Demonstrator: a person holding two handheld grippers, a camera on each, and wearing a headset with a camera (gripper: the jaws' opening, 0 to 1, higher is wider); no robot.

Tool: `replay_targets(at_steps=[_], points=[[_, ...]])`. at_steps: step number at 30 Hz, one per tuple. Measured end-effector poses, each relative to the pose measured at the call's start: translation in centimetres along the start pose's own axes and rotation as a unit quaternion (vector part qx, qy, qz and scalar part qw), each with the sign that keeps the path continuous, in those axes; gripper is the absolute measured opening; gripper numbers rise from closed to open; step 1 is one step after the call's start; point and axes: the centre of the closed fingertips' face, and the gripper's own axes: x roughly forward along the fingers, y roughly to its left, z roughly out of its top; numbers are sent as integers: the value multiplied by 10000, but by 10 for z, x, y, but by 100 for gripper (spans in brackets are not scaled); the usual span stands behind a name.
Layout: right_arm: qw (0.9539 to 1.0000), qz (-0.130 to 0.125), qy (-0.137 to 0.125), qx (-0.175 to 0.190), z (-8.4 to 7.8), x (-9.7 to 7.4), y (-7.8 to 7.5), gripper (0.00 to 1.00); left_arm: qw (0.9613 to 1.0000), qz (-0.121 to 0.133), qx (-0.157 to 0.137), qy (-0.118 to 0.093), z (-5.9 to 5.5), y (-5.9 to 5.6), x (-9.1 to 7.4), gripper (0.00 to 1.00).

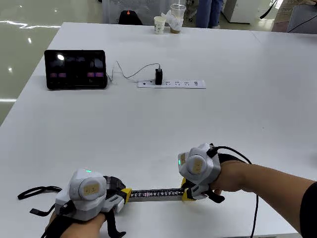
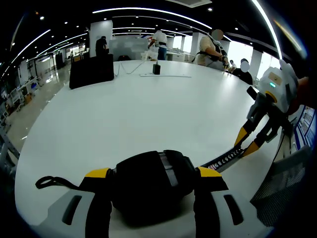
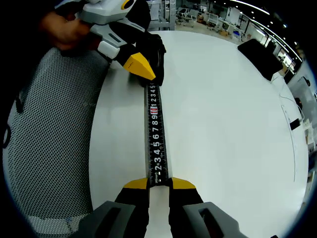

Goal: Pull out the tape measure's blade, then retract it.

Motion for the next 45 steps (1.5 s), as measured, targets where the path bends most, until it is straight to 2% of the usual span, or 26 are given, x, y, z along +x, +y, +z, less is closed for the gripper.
replay_targets(at_steps=[10,30,36,38,45], points=[[10000,54,3,-40,4,1,0,11,10000,-4,-1,9,0,0,0,63],[9998,-90,-164,28,12,4,-2,11,10000,-3,-2,-5,0,1,1,63],[9999,-78,-145,0,15,6,-3,11,10000,-4,-4,-16,0,1,1,63],[9998,-57,-148,90,17,6,-4,11,10000,-8,-1,-22,1,2,1,63],[9999,-44,-127,-18,20,7,-3,11,10000,-4,4,-19,0,3,2,63]])
